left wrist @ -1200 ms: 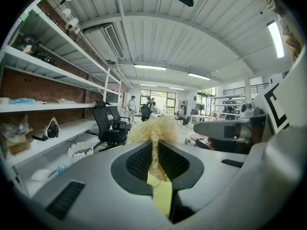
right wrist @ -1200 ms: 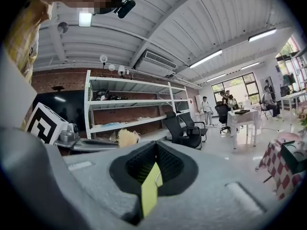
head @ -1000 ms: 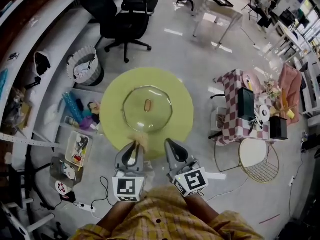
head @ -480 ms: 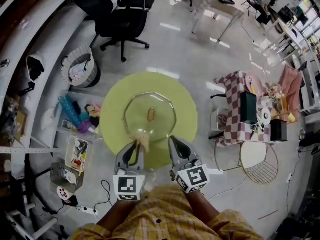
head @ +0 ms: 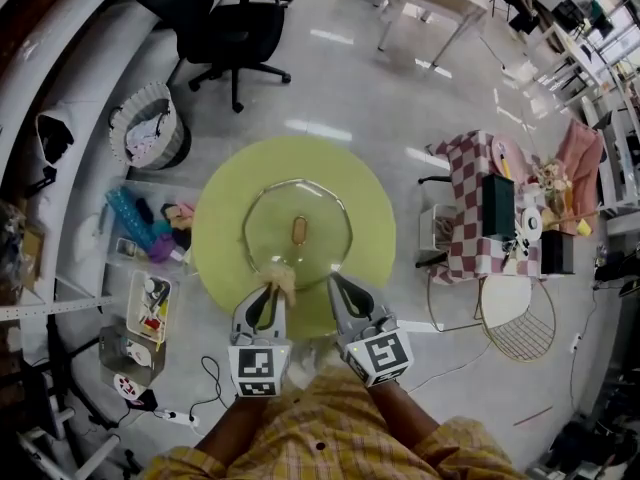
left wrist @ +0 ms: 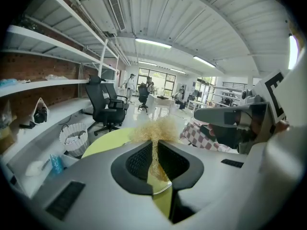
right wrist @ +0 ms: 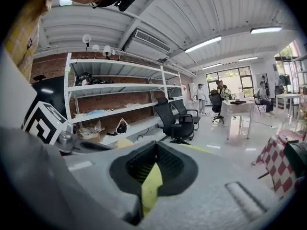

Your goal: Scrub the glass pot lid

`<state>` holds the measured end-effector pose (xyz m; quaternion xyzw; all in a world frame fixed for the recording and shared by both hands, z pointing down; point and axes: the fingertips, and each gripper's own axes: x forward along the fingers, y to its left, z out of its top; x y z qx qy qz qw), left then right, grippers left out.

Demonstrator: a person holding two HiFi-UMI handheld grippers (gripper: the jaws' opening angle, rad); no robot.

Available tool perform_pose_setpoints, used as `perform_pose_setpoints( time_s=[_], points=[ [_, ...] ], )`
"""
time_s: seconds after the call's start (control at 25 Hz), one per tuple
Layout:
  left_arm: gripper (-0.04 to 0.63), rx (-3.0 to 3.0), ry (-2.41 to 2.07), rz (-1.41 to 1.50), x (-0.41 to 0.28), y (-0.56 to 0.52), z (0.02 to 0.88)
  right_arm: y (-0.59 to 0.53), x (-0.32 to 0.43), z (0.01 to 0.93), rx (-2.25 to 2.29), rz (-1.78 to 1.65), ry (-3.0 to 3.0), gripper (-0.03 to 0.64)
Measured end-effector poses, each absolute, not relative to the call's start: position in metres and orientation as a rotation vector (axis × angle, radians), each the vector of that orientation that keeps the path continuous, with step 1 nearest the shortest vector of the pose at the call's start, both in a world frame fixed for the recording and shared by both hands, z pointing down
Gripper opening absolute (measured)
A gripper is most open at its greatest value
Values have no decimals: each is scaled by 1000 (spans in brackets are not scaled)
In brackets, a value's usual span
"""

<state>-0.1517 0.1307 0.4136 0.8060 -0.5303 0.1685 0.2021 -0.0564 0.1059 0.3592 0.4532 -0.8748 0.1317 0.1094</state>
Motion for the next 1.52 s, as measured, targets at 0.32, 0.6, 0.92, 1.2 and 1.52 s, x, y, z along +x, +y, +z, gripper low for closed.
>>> perform_pose_setpoints(
  time_s=[0.32, 0.6, 0.92, 1.2, 1.52],
  points=[
    [38, 2200, -1474, 548, -148, 116, 448, 86, -49, 396, 1275, 460, -2539, -3],
    [38, 2107, -1477, 623, -143, 97, 484, 65, -49, 416, 1203, 489, -2554, -3],
    [38, 2042, -1506, 680, -133, 82, 508, 61, -36, 440, 1139, 552, -2578, -3],
    [38, 1992, -1466, 717, -133, 78, 529, 52, -35, 453, 1141, 576, -2549, -3],
    [38, 1943, -1367, 798, -134, 74, 580, 46, -42, 467, 1173, 603, -2513, -3]
  ],
)
